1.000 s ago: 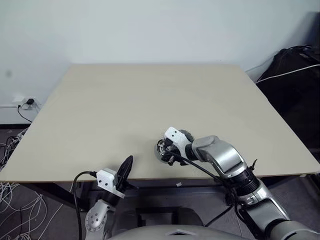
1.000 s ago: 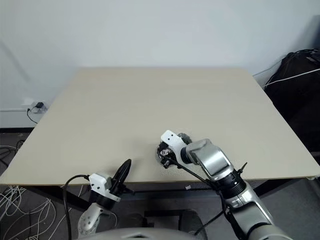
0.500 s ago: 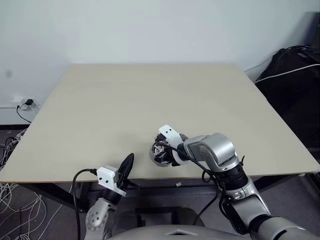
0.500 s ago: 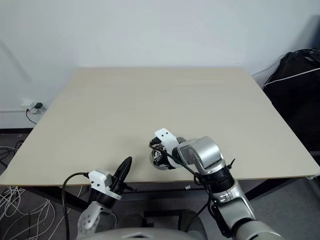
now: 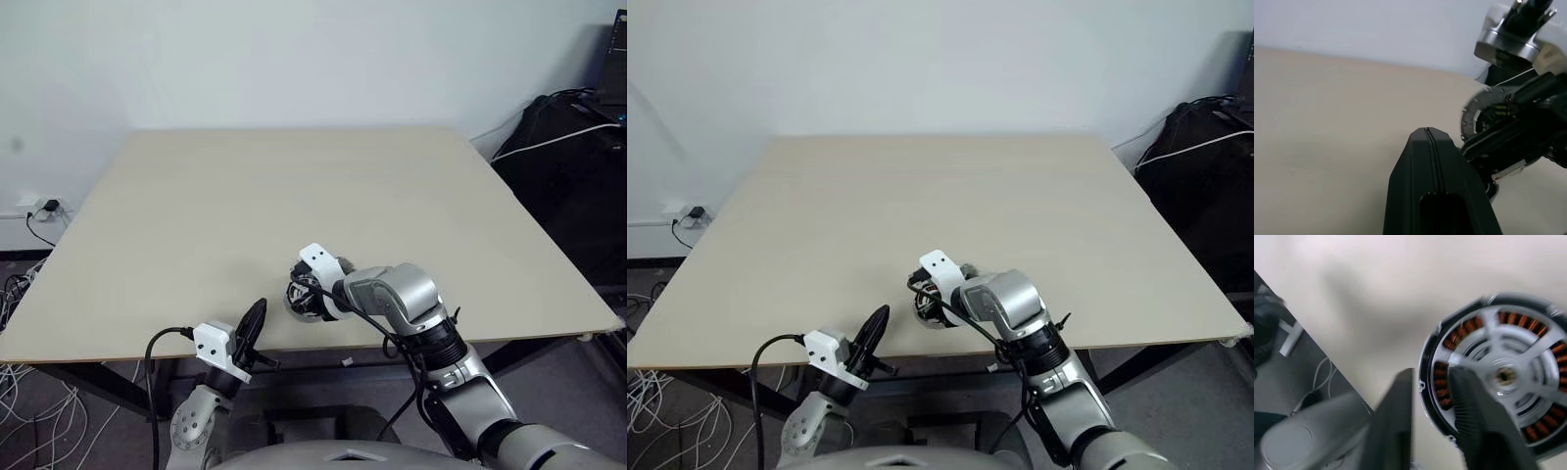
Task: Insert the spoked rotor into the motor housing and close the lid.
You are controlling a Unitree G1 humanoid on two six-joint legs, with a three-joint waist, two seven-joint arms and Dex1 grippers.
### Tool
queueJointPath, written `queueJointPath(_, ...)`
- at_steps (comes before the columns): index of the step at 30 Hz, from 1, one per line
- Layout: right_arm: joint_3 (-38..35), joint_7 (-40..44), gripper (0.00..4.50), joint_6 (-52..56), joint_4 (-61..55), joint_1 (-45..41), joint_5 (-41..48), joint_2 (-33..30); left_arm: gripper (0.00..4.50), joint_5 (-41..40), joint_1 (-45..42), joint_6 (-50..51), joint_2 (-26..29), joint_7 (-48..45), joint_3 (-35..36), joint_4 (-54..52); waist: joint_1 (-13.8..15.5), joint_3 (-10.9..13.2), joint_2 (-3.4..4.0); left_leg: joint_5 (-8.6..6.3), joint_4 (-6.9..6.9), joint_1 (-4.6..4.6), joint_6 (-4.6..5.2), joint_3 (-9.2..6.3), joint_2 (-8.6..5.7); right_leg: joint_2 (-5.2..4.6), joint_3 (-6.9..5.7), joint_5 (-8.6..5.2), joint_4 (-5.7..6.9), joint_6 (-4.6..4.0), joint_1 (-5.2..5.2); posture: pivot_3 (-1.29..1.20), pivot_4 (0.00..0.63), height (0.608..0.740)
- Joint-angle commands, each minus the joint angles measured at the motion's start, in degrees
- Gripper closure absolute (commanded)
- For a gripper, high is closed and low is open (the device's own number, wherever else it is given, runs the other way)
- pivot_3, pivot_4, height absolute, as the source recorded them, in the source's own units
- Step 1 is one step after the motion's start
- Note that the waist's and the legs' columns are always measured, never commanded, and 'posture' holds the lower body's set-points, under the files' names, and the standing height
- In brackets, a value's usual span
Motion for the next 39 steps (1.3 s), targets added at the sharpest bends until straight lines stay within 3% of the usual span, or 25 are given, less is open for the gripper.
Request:
queueJointPath(1,-1.2,-0.2,1.93,-1.3,-1.4,-1.7,1.6,1.2,4.5,0.4,-0.2,0.0,0.2,0.2,-0.4,-3.0,0.0,0.0,0.0,0.0,0.0,-0.02,0.0,-0.01,-0.01,0.0,0.0,0.0,0.0,0.0,-0.01,0.0,0.0,0.74)
queueJointPath(3,-1.5,0.3,1.32,-1.1,-2.0,-2.1,2.6,1.6,4.5,0.4,0.0,0.3,0.3,0.5,-0.6,-3.6,0.1,0.0,0.0,0.0,0.0,-0.06,0.0,-0.03,-0.01,0.0,0.0,0.0,-0.03,0.0,-0.01,0.0,0.0,0.74)
queueJointPath(12,-8.4,1.7,1.32,-3.7,-4.5,-4.6,8.3,5.2,4.5,0.2,0.5,2.5,0.6,1.0,-1.2,-5.9,0.1,0.0,0.01,0.0,0.0,-0.07,0.0,-0.05,0.03,-0.02,-0.02,0.0,-0.02,0.0,-0.02,0.0,0.0,0.74)
queueJointPath(22,-19.9,-7.1,1.32,-14.9,1.6,-9.3,5.6,5.7,4.5,-0.5,0.0,4.7,1.3,1.3,-1.4,-7.0,0.1,0.0,0.06,0.01,0.0,-0.09,-0.02,-0.03,-0.03,0.02,0.0,0.01,-0.03,0.01,-0.01,0.0,0.0,0.74)
queueJointPath(25,-20.8,-8.5,1.93,-18.3,3.5,-10.1,3.8,2.5,4.5,-0.9,-0.4,4.6,1.5,0.9,-1.0,-6.0,0.1,0.1,0.07,0.01,0.0,-0.09,-0.01,-0.02,-0.05,0.0,0.01,0.0,-0.04,0.01,-0.01,0.0,0.0,0.74)
queueJointPath(28,-20.1,-8.8,2.87,-21.8,4.8,-9.8,1.2,-2.2,4.5,-0.9,-0.3,3.7,1.5,0.4,-0.9,-4.9,0.0,0.1,0.13,0.0,-0.01,-0.11,-0.01,-0.01,-0.1,0.02,0.02,0.0,-0.05,-0.01,-0.04,0.0,0.0,0.74)
queueJointPath(33,-11.3,-4.7,4.48,-30.7,4.1,-6.2,-6.6,-13.2,4.5,-0.7,0.3,2.5,1.2,0.0,-0.8,-3.9,0.0,0.1,0.15,0.0,-0.02,-0.11,0.0,-0.01,-0.1,0.04,0.03,-0.01,-0.06,-0.02,-0.04,0.0,0.0,0.74)
queueJointPath(39,-0.6,5.4,4.48,-40.1,0.4,2.1,-13.6,-27.5,4.5,-1.2,0.8,0.2,1.4,-0.9,0.3,-1.4,0.1,0.1,0.15,-0.01,-0.02,-0.09,0.05,-0.01,-0.13,0.02,0.09,-0.03,-0.1,-0.02,-0.02,0.0,0.0,0.74)
